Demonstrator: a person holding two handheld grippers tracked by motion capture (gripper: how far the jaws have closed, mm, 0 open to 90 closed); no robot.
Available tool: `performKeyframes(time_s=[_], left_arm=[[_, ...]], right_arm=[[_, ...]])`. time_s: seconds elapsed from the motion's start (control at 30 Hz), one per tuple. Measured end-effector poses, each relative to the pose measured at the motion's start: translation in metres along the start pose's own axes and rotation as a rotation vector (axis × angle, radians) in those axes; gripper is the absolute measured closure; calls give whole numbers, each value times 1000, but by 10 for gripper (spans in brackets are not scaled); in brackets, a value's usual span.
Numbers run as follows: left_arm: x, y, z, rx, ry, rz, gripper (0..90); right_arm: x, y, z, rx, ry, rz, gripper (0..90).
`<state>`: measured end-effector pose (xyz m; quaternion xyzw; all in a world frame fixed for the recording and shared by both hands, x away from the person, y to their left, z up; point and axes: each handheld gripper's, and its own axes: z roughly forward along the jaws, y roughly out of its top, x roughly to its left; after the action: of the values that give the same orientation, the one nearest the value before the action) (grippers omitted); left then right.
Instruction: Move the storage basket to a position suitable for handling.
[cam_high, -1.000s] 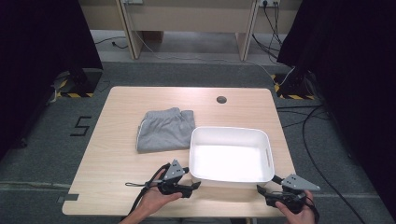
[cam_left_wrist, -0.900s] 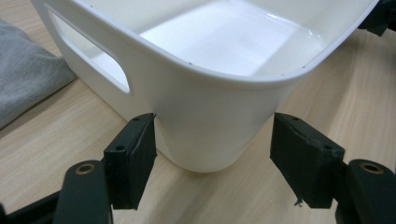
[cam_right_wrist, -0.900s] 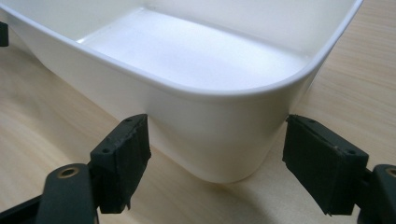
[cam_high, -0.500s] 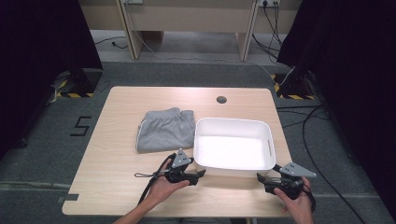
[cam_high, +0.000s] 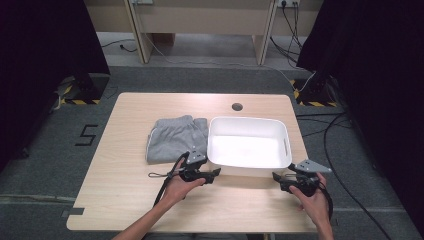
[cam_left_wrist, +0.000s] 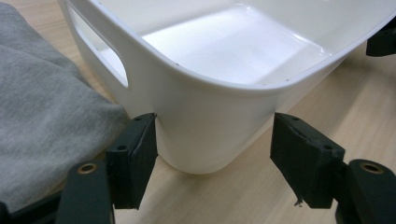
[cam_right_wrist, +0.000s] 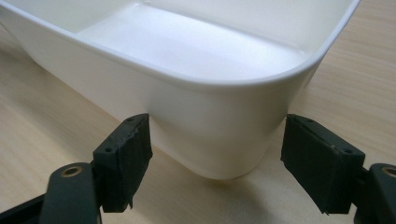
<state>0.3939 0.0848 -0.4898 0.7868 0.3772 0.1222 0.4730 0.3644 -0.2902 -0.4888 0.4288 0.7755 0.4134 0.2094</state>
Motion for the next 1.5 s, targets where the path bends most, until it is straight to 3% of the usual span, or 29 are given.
performKeyframes(time_s=[0.3,0.57,0.67,0.73,0.8,0.9,1.0,1.2,1.33,1.43,1.5], left_arm=[[10,12,4,-11,19,-12,322],[15,14,0,-25,15,-20,319],[21,11,-12,-32,22,-16,306],[29,7,-22,-50,15,-37,301],[38,3,-32,-54,30,-51,297],[56,-4,-45,-57,74,-90,295],[75,-8,-55,-62,130,-121,297],[102,-10,-55,-48,258,-143,311],[110,-9,-44,6,349,-111,332],[117,-11,-33,65,393,-82,349],[120,-15,-27,108,398,-79,368]], right_arm=[[-5,11,14,2,-25,-2,261],[-7,13,15,-9,-41,7,300],[-5,10,8,-6,-74,45,304],[-1,4,3,2,-82,111,295],[6,-2,-2,19,-89,116,292],[14,-9,-7,35,-89,129,284],[24,-14,-10,48,-100,108,280],[41,-17,-7,70,-90,64,275],[51,-18,-1,93,-59,35,269],[54,-20,6,105,-53,30,269],[55,-21,7,113,-49,26,269]])
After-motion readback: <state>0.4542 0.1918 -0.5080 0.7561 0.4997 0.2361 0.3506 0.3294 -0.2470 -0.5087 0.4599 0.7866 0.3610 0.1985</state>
